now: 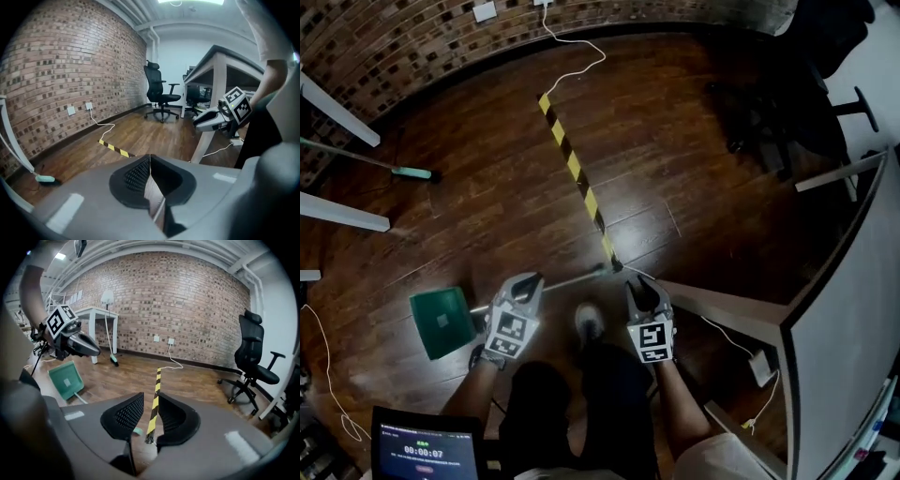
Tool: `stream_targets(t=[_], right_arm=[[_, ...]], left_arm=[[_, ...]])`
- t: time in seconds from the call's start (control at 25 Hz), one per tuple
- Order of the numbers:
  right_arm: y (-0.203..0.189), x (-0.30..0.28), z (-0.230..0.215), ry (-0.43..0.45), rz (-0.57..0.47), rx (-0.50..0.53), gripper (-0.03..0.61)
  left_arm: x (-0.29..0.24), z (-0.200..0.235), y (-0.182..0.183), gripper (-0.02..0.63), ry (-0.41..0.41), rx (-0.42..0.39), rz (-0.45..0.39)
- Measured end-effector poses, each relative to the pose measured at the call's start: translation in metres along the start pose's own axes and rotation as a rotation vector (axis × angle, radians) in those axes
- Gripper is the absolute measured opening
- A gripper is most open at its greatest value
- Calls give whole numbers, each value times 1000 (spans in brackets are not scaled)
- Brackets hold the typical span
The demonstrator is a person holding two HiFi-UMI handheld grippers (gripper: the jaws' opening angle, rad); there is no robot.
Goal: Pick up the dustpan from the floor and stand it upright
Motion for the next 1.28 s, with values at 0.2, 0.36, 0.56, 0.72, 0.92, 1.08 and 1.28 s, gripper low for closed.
stream_targets(t=[0.2, 0.36, 0.56, 0.72, 0.92, 1.08, 1.28], right_arm=[[-89, -52, 21, 11, 33, -14, 110], [-141, -93, 39, 39, 40, -11, 128], [-214, -140, 66, 121, 85, 56, 173], [-256, -170, 79, 153, 126, 152, 163], [-268, -199, 82, 125, 115, 164, 154], [-262, -214, 86, 107, 88, 147, 139], [-253, -218, 88, 55, 91, 135, 83]], left_arm=[[-51, 14, -70, 0, 7, 84, -29], [-90, 15, -121, 0, -14, 106, -27], [-124, 16, -181, 1, -28, 157, -14], [-136, 17, -211, 0, -47, 160, -20], [-133, 31, -237, 0, -12, 176, -32], [-131, 33, -249, 0, -11, 154, -33], [-124, 32, -251, 0, -4, 126, -4]])
Point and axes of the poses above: the fingertips, and each gripper's own axes: x backward along the fingers, z to its left, y out of its top, the point moved 4 cm from there along x, backward along the fingers, and after that the axes turned 9 degrees about -y, right-handed, at the moved point
